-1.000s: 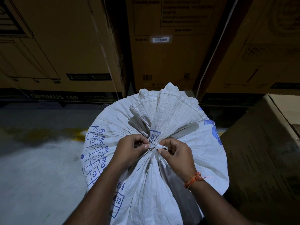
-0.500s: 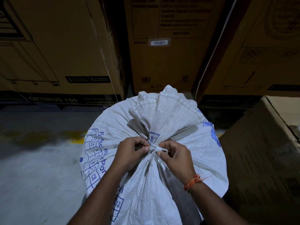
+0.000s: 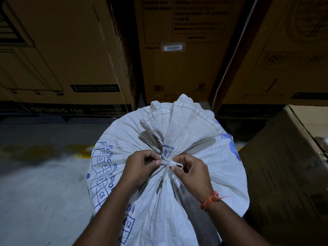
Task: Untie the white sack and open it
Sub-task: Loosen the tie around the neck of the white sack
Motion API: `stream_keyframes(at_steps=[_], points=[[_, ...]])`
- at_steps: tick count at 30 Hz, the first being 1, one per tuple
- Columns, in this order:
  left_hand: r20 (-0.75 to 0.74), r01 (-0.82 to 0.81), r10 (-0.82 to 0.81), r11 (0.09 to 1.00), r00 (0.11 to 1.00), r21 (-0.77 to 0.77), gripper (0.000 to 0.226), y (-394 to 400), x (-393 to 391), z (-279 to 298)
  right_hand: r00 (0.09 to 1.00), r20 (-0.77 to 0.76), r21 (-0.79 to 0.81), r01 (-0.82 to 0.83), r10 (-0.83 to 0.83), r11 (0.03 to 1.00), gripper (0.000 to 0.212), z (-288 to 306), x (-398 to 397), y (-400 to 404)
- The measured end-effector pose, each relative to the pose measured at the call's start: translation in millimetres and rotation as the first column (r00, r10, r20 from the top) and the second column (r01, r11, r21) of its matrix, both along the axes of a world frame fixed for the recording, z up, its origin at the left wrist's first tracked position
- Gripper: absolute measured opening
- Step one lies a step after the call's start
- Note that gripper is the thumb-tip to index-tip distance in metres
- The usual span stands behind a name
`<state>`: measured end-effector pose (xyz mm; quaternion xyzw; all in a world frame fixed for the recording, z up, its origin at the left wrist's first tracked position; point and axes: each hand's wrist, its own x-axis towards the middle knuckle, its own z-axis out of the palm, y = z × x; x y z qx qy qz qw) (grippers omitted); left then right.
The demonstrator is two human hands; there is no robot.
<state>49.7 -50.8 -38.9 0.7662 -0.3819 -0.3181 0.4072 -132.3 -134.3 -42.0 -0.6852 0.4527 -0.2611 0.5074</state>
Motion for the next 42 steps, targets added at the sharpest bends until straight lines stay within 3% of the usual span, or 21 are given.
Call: stream_keyframes(at_steps=[23, 38, 42], points=[[-0.059, -0.034, 0.033, 0.999, 0.998, -0.02, 0.012, 0.2, -1.1, 3.5, 1.0, 0.004, -0.007, -0.007, 0.007, 1.0, 0.018, -2.5, 0.8, -1.5], [-0.001, 0.027, -0.027, 1.0, 1.0, -0.017, 0.013, -0.6, -12.3, 7.5, 1.0, 0.013, -0.005, -0.016, 0.016, 1.0, 0.017, -3.2, 1.0, -1.6], [-0.048, 0.032, -0.033, 0.999, 0.998, -0.012, 0.015, -0.3, -8.5, 8.2, 1.0, 0.009, -0.013, -0.018, 0.018, 1.0, 0.017, -2.3, 0.5, -1.6]])
